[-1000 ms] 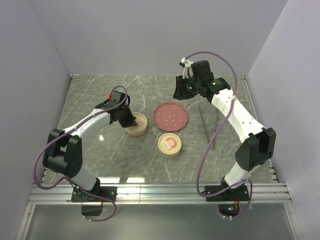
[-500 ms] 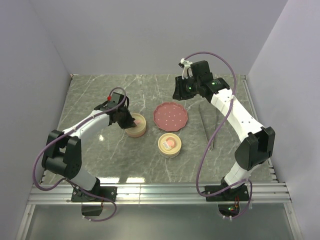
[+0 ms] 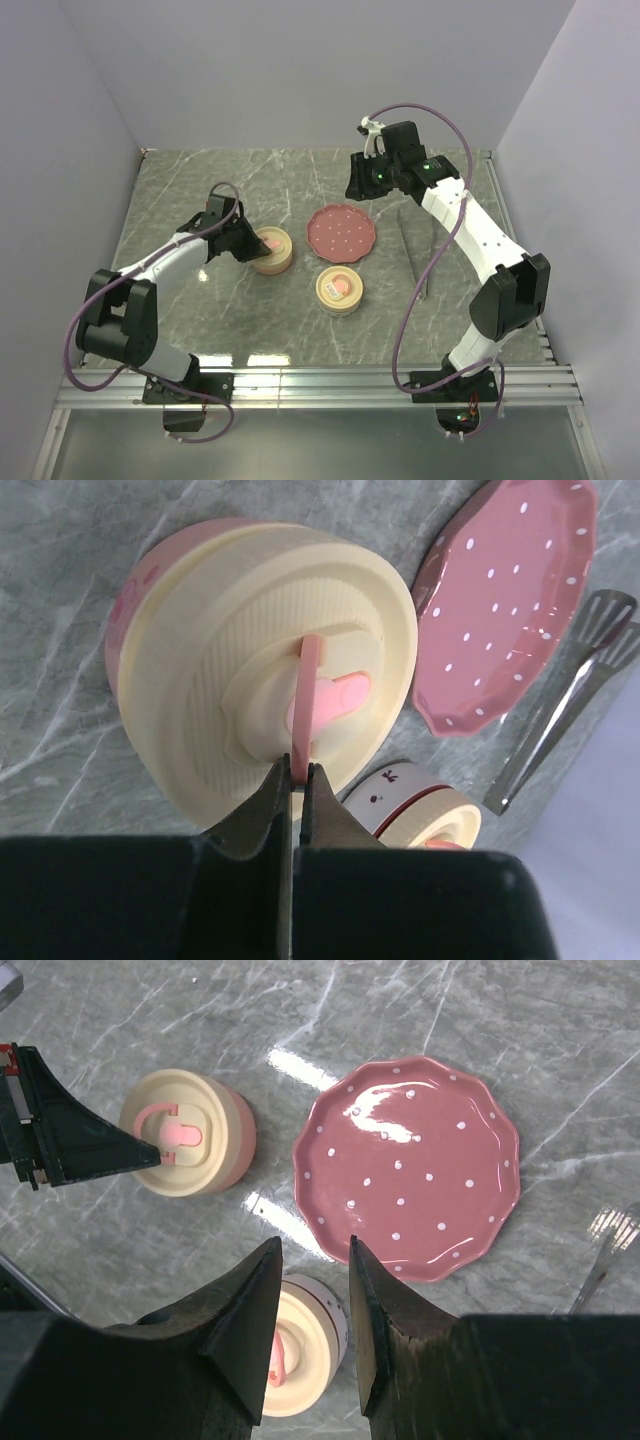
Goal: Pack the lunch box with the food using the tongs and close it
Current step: Put the lid back on the lunch box
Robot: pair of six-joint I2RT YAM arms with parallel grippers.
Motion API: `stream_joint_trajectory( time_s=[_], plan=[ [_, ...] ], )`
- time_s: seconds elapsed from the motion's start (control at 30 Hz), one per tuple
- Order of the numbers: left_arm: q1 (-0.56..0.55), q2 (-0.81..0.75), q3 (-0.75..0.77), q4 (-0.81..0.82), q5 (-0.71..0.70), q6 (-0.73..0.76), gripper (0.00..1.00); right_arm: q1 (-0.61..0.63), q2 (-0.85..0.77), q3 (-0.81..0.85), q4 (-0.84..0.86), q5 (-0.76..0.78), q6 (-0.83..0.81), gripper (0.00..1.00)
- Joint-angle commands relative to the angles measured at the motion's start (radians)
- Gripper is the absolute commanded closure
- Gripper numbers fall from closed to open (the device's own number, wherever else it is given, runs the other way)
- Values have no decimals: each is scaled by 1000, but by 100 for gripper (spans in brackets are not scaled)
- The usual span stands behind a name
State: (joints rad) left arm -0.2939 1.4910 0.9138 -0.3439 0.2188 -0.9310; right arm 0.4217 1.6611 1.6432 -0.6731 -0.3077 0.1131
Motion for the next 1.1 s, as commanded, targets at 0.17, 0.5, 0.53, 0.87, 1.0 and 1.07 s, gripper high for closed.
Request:
stream_joint_trajectory(
  time_s=[0.17,0.5,0.53,0.87,1.0,1.07],
  plan=[
    [25,-86,-122,65,17,-5,100,11,-4,17,15,4,-10,59],
    [53,-69,-208,118,85,-17,100,23,3,24,13,-4,-7,59],
    [59,-61,-216,126,94,-22,100,25,2,21,17,-4,-9,59],
    [108,-72,-293,204,163,-40,99,28,-21,-8,18,10,-13,59],
    [90,-141,-264,165,107,-28,82,29,-24,-13,18,7,-13,59],
    [82,-172,-260,149,67,-29,66,31,-26,-14,20,7,-13,59]
  ],
)
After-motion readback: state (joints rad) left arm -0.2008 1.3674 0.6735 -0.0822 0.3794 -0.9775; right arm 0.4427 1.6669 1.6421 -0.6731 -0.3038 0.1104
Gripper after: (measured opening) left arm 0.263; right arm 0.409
